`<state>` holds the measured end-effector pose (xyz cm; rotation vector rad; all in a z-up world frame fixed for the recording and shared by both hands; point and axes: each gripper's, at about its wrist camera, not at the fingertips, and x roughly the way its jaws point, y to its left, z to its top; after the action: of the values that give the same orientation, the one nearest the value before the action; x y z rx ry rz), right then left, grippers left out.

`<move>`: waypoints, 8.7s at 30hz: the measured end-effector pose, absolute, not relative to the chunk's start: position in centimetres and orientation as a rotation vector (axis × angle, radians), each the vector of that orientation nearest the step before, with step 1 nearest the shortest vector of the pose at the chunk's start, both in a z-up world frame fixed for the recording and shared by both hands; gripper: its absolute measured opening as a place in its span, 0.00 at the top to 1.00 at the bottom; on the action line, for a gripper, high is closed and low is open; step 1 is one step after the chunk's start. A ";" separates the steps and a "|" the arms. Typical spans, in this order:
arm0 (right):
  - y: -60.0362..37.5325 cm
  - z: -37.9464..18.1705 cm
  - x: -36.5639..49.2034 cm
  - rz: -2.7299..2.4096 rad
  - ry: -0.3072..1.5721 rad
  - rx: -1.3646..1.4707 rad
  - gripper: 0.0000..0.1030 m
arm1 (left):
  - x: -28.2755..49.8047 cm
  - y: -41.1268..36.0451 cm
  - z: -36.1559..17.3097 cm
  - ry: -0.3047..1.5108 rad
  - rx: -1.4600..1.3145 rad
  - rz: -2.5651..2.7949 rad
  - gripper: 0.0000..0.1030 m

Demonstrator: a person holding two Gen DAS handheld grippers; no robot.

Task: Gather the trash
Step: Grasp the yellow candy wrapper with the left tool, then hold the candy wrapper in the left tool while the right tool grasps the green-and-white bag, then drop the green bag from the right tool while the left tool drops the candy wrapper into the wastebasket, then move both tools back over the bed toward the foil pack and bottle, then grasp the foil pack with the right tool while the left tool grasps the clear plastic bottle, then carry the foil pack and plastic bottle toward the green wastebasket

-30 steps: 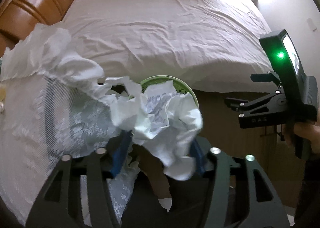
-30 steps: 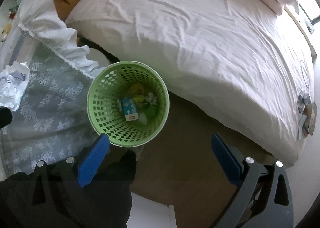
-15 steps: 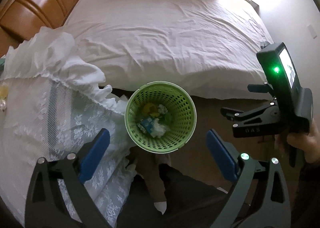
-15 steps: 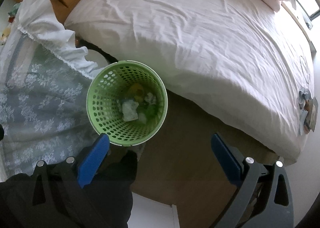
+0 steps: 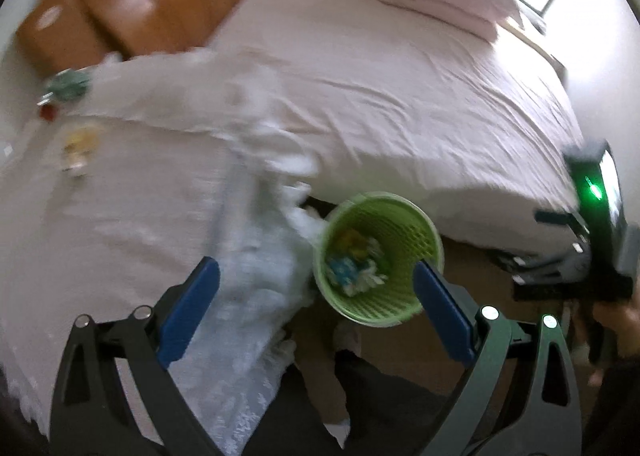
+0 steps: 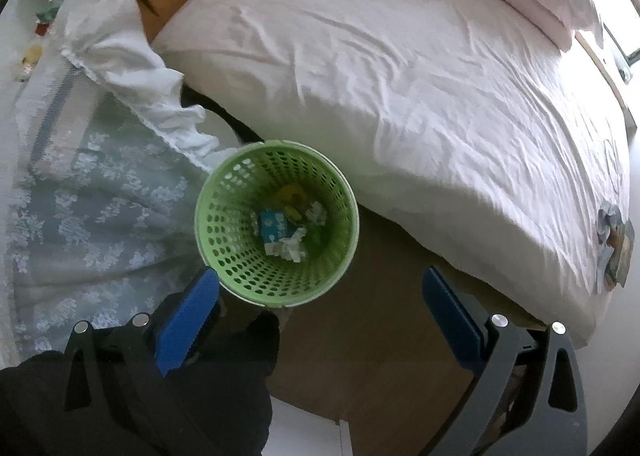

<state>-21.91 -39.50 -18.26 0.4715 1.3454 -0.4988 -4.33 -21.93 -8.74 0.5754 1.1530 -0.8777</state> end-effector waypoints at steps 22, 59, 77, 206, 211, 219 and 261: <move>-32.5 -7.2 -1.2 -0.250 1.167 0.245 0.02 | 19.1 -17.8 -12.3 1.159 0.554 -0.593 0.23; -21.1 -6.8 21.9 0.076 1.227 0.090 0.02 | 19.9 0.2 -10.5 1.219 0.182 -0.388 0.83; -19.4 -12.5 37.2 -0.059 1.397 -0.069 0.17 | 18.9 8.5 -11.9 1.265 0.046 -0.319 0.83; -23.3 -5.9 19.5 0.068 1.235 0.092 0.02 | 28.8 -2.0 -8.8 1.233 0.299 -0.409 0.08; -21.5 -7.5 27.3 0.076 1.253 0.173 0.02 | 36.1 -0.6 -10.7 1.259 0.242 -0.343 0.08; -20.4 -10.2 37.2 0.015 1.281 0.232 0.03 | 44.8 -0.9 -13.3 1.294 0.157 -0.280 0.08; -14.2 -6.6 27.9 0.181 1.234 0.087 0.72 | 30.2 0.9 -8.4 1.183 0.168 -0.303 0.45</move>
<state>27.90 -14.20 -6.58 0.0872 1.2338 0.1812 30.20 0.94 -8.37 0.1680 1.1834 -0.3032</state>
